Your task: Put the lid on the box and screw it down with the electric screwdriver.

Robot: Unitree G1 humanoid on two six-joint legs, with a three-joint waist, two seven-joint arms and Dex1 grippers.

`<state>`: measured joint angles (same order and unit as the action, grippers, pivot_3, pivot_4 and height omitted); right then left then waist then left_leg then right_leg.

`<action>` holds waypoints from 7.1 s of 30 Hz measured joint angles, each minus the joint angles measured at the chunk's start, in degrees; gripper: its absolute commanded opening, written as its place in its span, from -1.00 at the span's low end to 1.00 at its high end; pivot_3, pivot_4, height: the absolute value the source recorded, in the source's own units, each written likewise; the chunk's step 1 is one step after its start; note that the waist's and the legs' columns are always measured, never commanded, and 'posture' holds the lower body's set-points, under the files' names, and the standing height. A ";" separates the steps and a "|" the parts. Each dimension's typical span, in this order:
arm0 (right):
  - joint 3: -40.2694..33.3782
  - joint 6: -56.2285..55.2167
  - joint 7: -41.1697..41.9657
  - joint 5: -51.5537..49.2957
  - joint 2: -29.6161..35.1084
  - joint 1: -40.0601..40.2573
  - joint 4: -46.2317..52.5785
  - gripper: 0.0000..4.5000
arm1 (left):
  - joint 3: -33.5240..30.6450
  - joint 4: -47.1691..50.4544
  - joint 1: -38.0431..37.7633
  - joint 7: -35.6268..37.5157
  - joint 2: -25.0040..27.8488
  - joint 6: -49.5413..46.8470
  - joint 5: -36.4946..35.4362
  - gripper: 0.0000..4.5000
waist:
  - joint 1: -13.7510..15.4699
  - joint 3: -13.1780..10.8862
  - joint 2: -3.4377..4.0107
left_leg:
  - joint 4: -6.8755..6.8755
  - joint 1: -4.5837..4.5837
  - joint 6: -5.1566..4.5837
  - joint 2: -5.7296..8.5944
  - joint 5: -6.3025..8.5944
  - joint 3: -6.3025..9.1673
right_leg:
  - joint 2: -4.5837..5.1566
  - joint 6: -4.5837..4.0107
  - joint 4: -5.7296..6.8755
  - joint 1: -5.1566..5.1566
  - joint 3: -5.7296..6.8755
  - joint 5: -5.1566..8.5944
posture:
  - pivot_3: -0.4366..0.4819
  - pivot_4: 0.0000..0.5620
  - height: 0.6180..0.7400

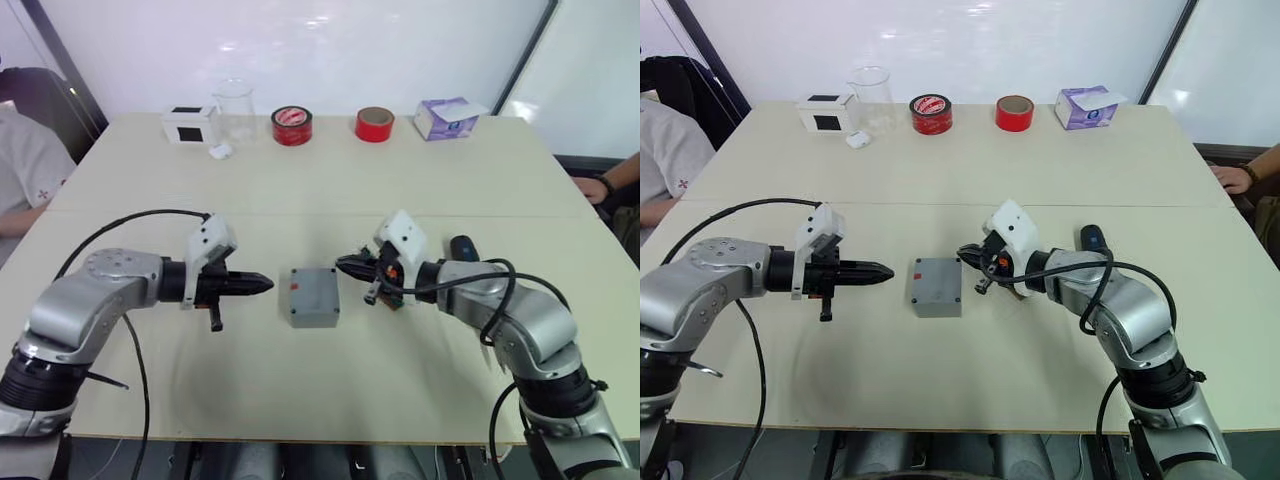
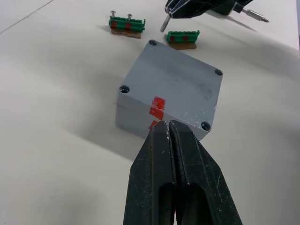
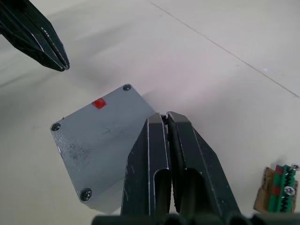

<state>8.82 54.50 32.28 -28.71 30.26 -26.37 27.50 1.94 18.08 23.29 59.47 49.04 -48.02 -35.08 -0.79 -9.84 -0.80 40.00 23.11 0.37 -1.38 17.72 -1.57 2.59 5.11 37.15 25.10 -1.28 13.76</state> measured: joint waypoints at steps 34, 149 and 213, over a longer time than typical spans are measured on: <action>2.71 -2.76 0.96 4.21 -1.75 0.22 -5.23 0.42 | -0.41 2.34 -0.04 -2.35 -2.06 -0.59 -0.70 -1.00 | 0.10 0.00 0.00 | 0.00 0.00 0.00 0.01 0.00 -0.01 | 0.02 0.00 -0.01 0.00 0.00 0.00 | -0.05 -0.47 1.00; -4.20 -34.26 -3.29 5.38 -17.96 10.63 -7.08 -0.20 | 14.76 -14.41 11.68 5.82 -12.48 15.14 15.89 -1.00 | 0.01 -0.16 0.26 | -0.19 -0.08 0.27 0.23 -0.15 0.02 | 0.11 0.02 0.01 0.00 -0.09 0.00 | -0.05 -0.47 1.00; -3.77 -32.31 -4.49 5.15 -18.00 9.22 -9.99 -0.20 | 14.46 -11.11 7.78 4.44 -11.90 13.48 15.88 -1.00 | 0.02 0.53 -0.17 | -0.92 -1.69 0.22 -0.23 -0.12 -0.01 | 0.00 -0.46 -0.72 -1.54 -0.05 0.34 | -0.05 -0.47 1.00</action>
<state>5.05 22.19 27.79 -23.56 12.26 -17.15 17.51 16.40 6.97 31.08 63.91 37.14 -34.54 -19.20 -0.77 -9.32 -0.98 39.08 21.42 0.58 -1.61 17.60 -1.58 2.59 4.65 36.43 23.56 -1.33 14.10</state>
